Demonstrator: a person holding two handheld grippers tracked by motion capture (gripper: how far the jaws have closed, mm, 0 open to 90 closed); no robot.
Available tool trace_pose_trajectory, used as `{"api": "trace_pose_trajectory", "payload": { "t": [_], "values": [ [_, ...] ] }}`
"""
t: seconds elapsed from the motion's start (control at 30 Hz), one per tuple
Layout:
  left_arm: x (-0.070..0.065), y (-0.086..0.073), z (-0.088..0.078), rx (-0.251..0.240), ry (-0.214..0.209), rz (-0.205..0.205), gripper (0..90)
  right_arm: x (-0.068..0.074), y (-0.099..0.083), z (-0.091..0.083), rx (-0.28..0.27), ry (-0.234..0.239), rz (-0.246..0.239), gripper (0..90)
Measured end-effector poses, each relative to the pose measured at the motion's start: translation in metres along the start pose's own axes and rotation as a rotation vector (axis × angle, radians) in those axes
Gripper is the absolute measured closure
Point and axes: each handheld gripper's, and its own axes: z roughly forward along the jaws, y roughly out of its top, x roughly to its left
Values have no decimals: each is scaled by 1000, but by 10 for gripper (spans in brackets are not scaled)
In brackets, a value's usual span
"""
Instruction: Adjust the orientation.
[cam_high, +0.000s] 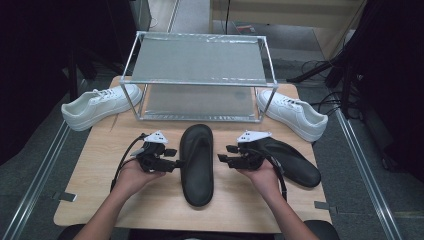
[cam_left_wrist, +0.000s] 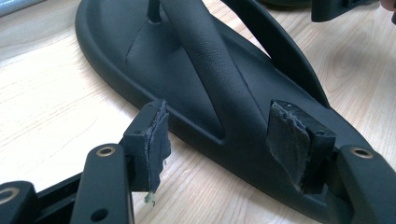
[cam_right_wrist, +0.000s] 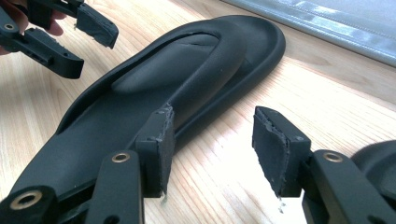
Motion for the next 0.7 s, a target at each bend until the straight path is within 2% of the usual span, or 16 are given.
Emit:
{"api": "trace_pose_trajectory", "payload": {
  "t": [0.7],
  "values": [
    [-2, 16, 14, 21, -17, 41, 393, -7, -12, -21, -21, -25, 18, 477]
  ]
}}
